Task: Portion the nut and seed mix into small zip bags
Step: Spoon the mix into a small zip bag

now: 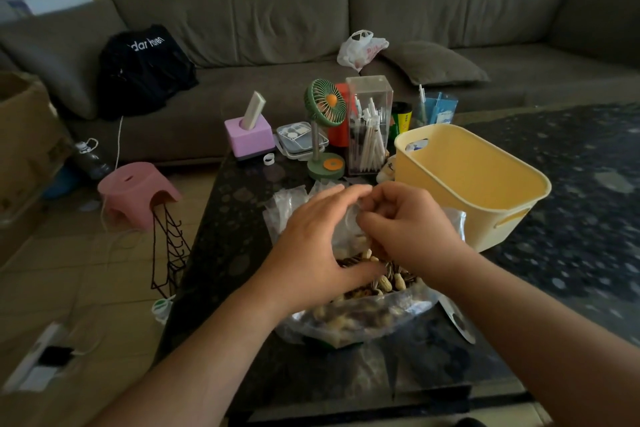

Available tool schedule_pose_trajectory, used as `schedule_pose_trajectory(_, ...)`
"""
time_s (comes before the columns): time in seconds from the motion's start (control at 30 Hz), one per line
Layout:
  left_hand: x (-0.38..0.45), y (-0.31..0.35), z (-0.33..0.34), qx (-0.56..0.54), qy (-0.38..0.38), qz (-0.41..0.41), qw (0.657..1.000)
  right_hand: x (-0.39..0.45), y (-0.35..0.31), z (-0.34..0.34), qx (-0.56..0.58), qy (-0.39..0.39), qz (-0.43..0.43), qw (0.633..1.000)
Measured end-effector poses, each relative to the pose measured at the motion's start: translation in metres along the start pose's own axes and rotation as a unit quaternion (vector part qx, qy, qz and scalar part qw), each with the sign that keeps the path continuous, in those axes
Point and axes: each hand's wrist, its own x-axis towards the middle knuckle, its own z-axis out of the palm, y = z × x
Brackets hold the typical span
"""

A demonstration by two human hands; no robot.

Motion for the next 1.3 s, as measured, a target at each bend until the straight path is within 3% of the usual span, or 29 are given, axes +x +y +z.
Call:
schedule_pose_trajectory(0.1,0.001,-0.004,0.000,-0.044,0.052,-0.015,0.998,-0.003,-0.003,0.000,0.022,-0.008,0.003,1.000)
schedule_pose_trajectory(0.43,-0.002,-0.010,0.001,-0.025,0.080,0.004,0.997,-0.015,-0.006,-0.013,-0.019,-0.032,-0.030,0.999)
schedule_pose_trajectory(0.53,-0.004,-0.013,-0.001,-0.042,0.086,-0.013,0.995,-0.020,-0.009,-0.038,-0.089,0.017,-0.052,0.995)
schedule_pose_trajectory(0.6,-0.005,-0.014,-0.002,-0.049,0.087,-0.022,0.995,-0.018,-0.003,-0.060,-0.130,0.043,-0.017,0.990)
schedule_pose_trajectory(0.73,-0.005,-0.014,0.001,-0.045,0.077,-0.011,0.996,-0.014,0.032,-0.090,-0.273,-0.077,0.148,0.947)
schedule_pose_trajectory(0.83,-0.004,-0.013,0.004,-0.035,0.061,0.000,0.998,-0.020,0.065,-0.092,-0.392,-0.248,0.244,0.852)
schedule_pose_trajectory(0.9,-0.004,-0.011,0.005,-0.027,0.057,0.003,0.998,-0.024,0.079,-0.086,-0.454,-0.310,0.200,0.811)
schedule_pose_trajectory(1.03,-0.003,-0.006,0.006,-0.012,0.049,0.014,0.999,-0.027,0.088,-0.065,-0.420,-0.224,0.048,0.878)
schedule_pose_trajectory(1.3,-0.008,-0.008,0.008,-0.003,0.026,0.005,1.000,-0.017,0.092,-0.048,-0.469,-0.182,-0.001,0.864)
